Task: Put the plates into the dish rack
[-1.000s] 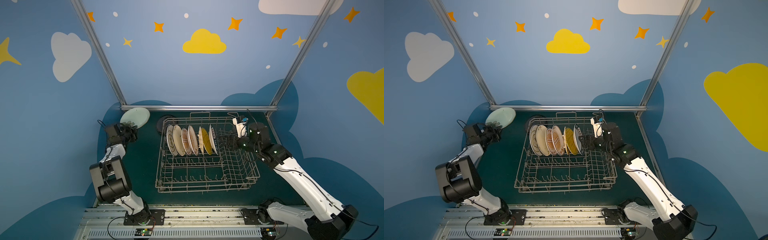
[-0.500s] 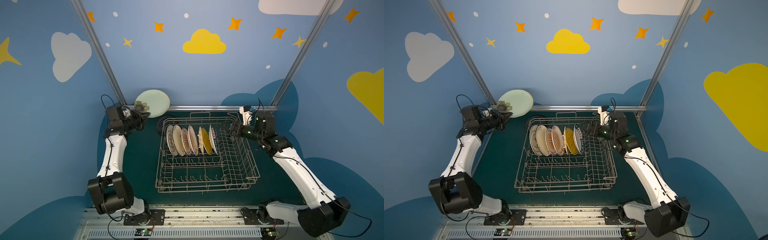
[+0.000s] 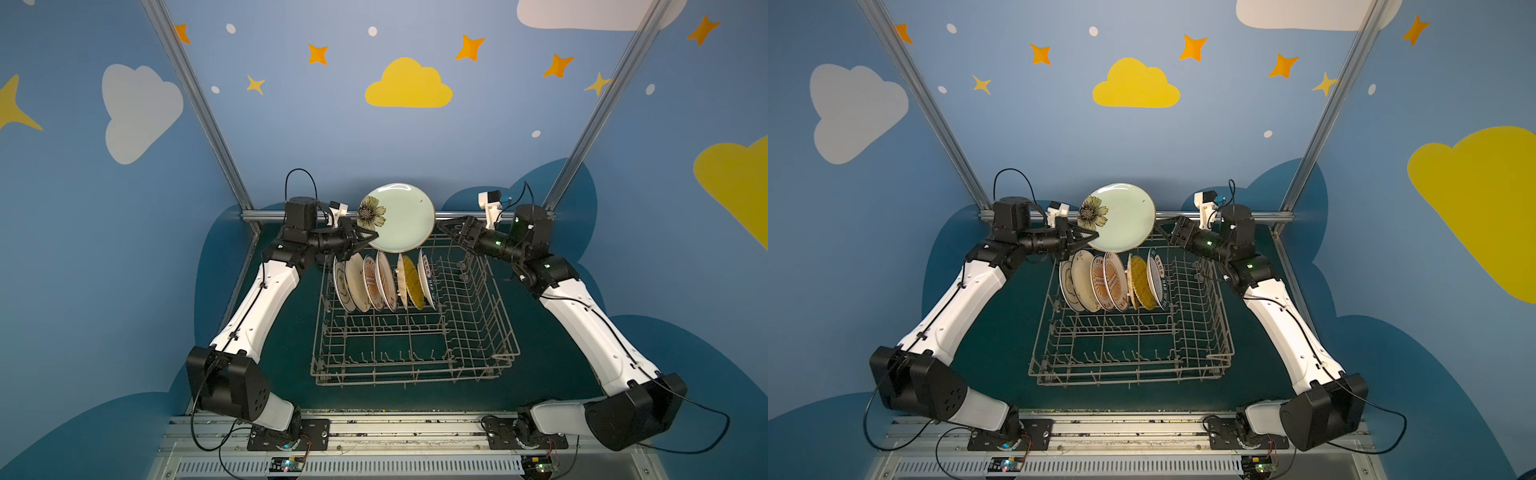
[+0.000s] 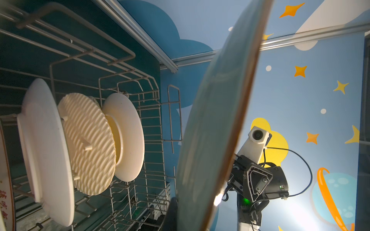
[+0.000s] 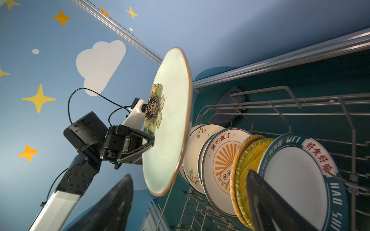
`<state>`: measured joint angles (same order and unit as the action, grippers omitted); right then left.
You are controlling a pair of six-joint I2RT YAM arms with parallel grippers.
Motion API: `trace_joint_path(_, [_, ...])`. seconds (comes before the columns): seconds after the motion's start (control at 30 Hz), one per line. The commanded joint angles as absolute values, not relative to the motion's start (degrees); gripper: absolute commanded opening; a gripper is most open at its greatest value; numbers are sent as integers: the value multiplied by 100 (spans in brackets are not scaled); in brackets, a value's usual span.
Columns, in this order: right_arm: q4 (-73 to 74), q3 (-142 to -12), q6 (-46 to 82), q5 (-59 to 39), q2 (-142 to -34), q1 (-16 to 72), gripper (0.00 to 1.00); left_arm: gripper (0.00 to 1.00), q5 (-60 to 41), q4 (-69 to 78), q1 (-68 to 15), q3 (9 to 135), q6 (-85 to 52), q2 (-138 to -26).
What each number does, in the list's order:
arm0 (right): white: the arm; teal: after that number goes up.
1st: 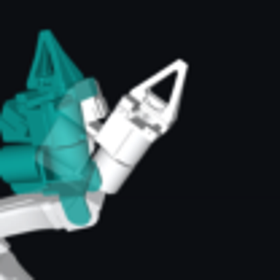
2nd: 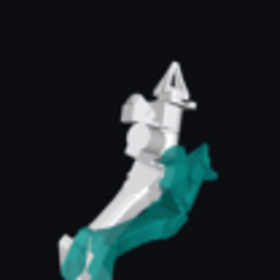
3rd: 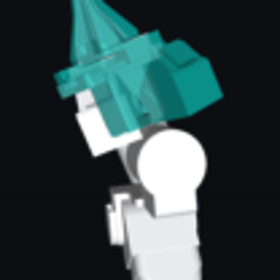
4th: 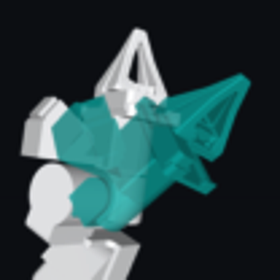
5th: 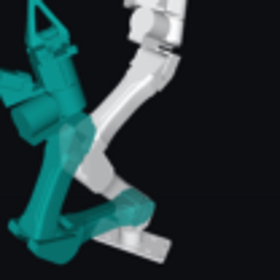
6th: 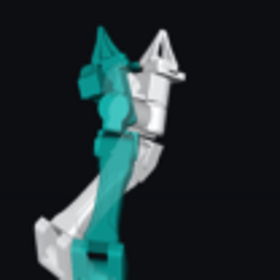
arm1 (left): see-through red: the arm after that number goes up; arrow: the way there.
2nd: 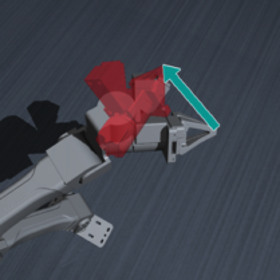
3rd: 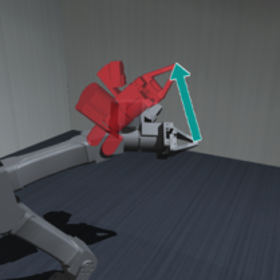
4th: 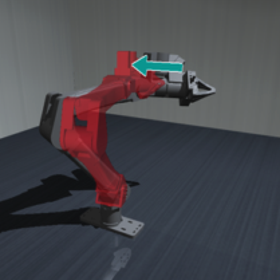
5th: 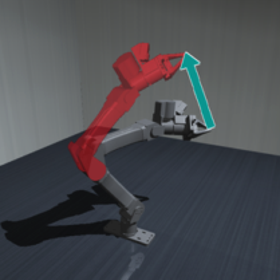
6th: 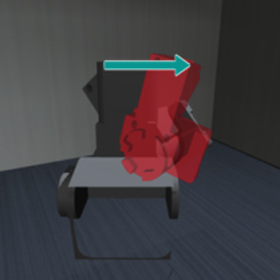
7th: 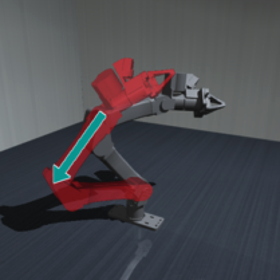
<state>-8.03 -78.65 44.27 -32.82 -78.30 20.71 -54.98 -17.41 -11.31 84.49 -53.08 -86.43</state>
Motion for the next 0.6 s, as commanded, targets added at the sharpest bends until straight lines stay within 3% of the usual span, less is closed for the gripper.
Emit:
trace_joint_path(0.0, [-295,-8005,4854,-3620,-7982,2087,80,4,-5823,-1012,-1309,8670,-5143,-8596])
trace_joint_path(0.37, [4,-7972,5335,-3748,-8287,2104,41,4,-6040,-882,-1621,8390,-5065,-8546])
trace_joint_path(0.47, [81,-7904,5467,-3810,-8299,2107,26,4,-6038,-888,-1626,8307,-4993,-8517])
trace_joint_path(0.57, [263,-7715,5621,-3837,-8254,2115,0,4,-5999,-905,-1626,8246,-4949,-8505])
